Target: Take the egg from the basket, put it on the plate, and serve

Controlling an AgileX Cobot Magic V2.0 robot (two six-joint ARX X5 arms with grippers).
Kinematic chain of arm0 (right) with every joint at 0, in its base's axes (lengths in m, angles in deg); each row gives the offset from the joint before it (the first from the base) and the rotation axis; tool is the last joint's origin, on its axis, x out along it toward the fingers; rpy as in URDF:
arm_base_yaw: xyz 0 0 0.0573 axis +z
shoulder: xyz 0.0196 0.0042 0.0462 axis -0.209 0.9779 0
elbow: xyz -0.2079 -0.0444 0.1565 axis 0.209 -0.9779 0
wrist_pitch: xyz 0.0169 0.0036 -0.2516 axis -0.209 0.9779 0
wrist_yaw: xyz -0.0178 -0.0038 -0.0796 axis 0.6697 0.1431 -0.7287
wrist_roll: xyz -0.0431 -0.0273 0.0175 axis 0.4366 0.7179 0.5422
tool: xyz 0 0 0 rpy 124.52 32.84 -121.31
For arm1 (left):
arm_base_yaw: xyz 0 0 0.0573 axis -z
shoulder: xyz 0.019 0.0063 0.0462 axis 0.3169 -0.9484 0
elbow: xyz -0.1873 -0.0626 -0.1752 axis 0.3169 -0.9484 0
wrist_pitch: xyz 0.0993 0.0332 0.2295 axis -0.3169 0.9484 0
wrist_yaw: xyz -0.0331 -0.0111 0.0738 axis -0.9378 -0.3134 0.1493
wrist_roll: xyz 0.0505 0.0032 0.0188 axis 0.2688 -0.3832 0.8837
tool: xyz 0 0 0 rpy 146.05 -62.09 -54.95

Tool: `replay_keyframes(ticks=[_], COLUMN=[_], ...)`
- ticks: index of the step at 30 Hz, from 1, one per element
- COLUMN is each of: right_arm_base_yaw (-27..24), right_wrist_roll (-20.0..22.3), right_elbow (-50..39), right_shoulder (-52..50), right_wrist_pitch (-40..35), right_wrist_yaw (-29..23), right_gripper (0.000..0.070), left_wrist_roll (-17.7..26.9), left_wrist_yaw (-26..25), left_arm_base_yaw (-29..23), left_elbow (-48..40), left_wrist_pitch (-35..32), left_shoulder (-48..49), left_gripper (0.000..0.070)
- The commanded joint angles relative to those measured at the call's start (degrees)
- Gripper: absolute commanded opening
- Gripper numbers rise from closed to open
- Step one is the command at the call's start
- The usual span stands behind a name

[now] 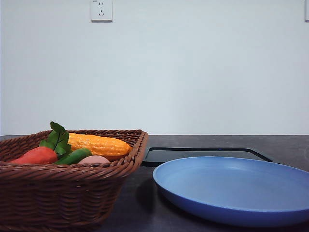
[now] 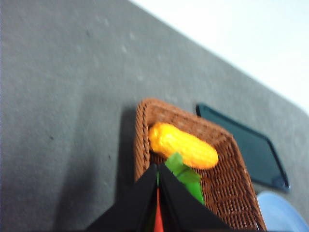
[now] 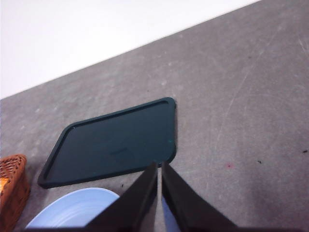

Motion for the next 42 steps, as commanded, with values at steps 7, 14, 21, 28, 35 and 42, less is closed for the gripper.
replay_keyframes(ticks=[7,14,21,28,35,42], right_arm_base_yaw=[-0.02,-0.02,0.02,0.87,4.95,8.78], right_wrist_roll=[2.17,6.50,8.50,10.22,10.19,9.95], right_elbow=[13.00,18.12,18.11,17.98,17.25,17.25], right_shoulder=[16.82,31.98,41.05,47.07,54.35,62.81], right_wrist_pitch=[9.94,15.32,17.36,16.91,12.36,8.93], right_wrist_yaw=[5.66,20.19,22.40,19.37,18.97,15.61], right_gripper=[0.0000,0.0000,0.0116,0.0262,0.0262,0.0261], left_wrist_roll=[9.09,10.75,10.42,8.11,8.11,8.11], left_wrist_yaw=[-9.33,-13.98,-17.06,-17.04,-17.04,-17.06], left_arm_base_yaw=[1.56,7.74,12.41,13.62,13.62,13.62], left_elbow=[13.04,19.78,20.09,20.09,20.09,20.09], left_wrist_pitch=[6.41,9.53,9.21,9.19,9.20,9.56], left_shoulder=[-16.87,-25.28,-26.55,-26.55,-26.55,-26.55], left_gripper=[0.0000,0.0000,0.0178,0.0328,0.0328,0.0328])
